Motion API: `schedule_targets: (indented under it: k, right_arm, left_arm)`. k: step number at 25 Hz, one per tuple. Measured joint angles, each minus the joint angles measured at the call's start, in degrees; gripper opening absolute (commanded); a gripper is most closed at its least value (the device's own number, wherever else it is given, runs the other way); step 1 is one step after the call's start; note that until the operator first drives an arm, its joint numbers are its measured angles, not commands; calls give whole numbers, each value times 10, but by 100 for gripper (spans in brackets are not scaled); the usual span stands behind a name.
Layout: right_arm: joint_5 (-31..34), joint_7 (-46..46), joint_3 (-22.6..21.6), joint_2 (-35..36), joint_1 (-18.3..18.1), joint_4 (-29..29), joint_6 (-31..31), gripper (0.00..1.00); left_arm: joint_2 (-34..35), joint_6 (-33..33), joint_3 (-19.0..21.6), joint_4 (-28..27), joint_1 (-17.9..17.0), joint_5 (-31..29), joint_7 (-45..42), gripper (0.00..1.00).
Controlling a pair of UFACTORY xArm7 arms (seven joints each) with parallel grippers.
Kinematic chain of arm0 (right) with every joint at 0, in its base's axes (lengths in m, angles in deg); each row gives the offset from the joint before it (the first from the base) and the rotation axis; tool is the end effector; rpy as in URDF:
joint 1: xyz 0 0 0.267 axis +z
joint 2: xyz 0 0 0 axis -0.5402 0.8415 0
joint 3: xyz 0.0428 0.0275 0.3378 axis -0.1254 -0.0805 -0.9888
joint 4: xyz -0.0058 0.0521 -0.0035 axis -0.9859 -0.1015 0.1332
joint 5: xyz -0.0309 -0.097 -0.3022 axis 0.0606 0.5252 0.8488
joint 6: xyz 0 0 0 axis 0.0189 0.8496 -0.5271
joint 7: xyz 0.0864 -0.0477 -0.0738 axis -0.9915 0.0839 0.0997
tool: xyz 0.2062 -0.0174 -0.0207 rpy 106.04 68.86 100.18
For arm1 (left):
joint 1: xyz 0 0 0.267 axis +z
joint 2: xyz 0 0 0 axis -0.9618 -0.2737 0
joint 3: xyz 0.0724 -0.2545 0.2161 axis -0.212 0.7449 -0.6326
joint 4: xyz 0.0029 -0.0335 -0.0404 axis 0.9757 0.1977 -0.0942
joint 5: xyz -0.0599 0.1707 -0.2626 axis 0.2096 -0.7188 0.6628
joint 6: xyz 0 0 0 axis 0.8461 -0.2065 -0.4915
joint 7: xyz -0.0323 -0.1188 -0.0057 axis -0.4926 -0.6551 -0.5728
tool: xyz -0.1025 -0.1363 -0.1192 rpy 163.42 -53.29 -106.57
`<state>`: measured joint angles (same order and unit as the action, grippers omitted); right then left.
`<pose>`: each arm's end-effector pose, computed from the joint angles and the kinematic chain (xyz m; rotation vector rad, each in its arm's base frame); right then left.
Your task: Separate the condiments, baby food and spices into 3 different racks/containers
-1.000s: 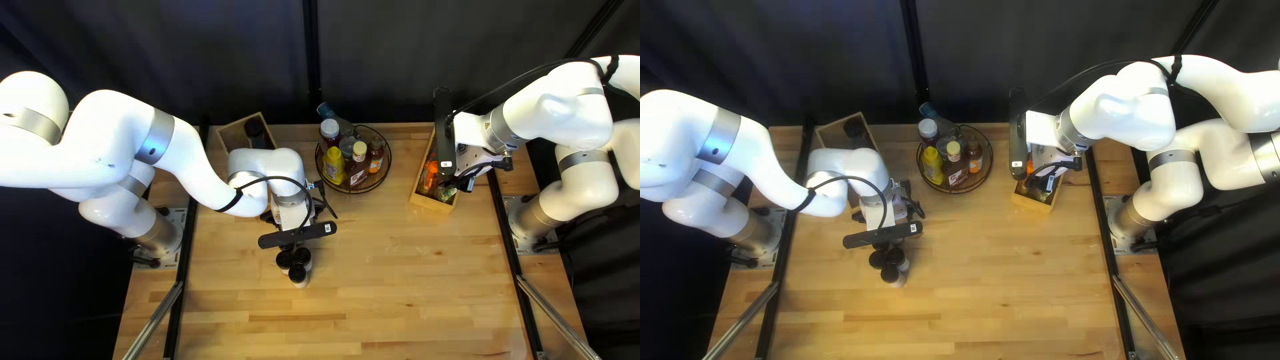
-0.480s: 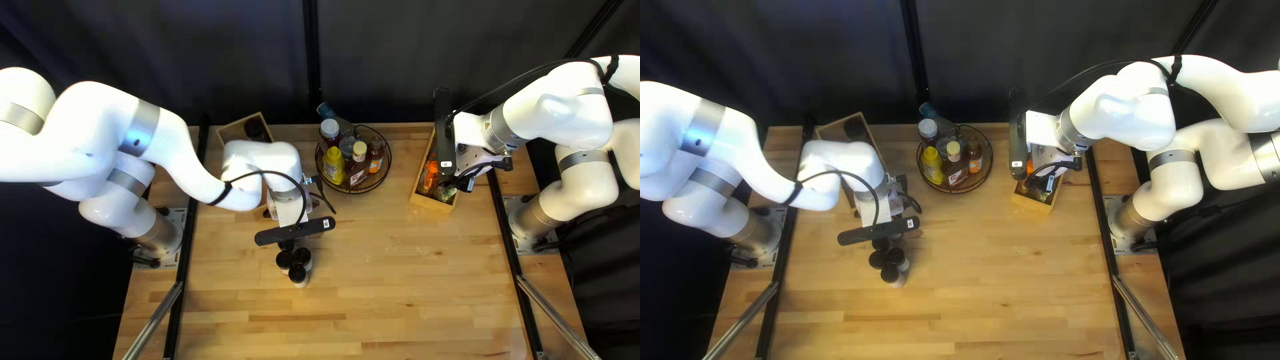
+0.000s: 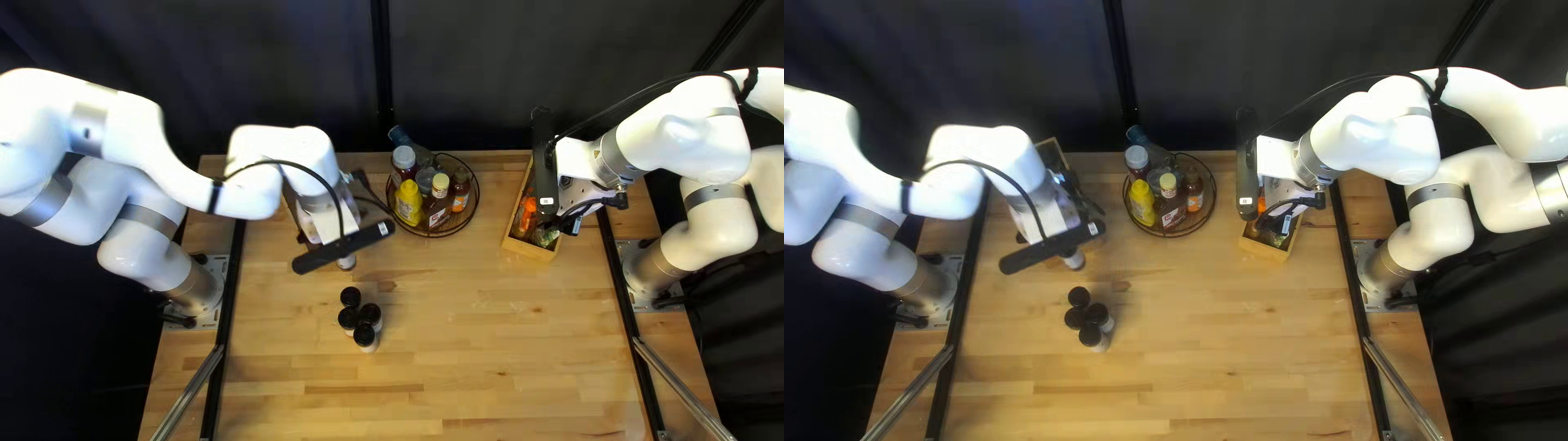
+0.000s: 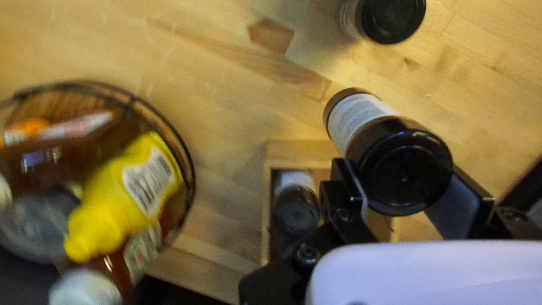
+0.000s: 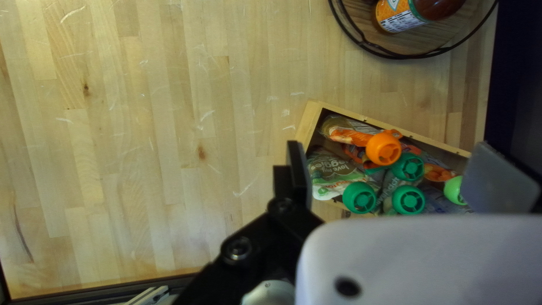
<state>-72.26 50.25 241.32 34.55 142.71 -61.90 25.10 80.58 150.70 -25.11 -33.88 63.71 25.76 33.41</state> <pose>0.2830 -0.0451 0.2954 2.9567 -0.0574 0.4344 0.2865 0.0541 0.2277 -2.7632 1.4741 -0.1090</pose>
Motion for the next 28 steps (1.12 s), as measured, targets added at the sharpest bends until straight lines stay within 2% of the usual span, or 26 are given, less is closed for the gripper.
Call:
schedule_targets:
  k: [6, 12, 19, 28]
  right_arm:
    - [0, 0, 0, 0, 0, 0, 0, 100]
    - [0, 0, 0, 0, 0, 0, 0, 100]
    - [0, 0, 0, 0, 0, 0, 0, 100]
    - [0, 0, 0, 0, 0, 0, 0, 100]
  left_arm:
    - [74, -6, 8, 64, 85, -39, -116, 0]
    - [119, -34, 6, 123, 166, -62, -216, 0]
    - [115, -66, -8, 145, 234, -73, -297, 0]
    - [63, -102, -14, 146, 286, -87, -382, 0]
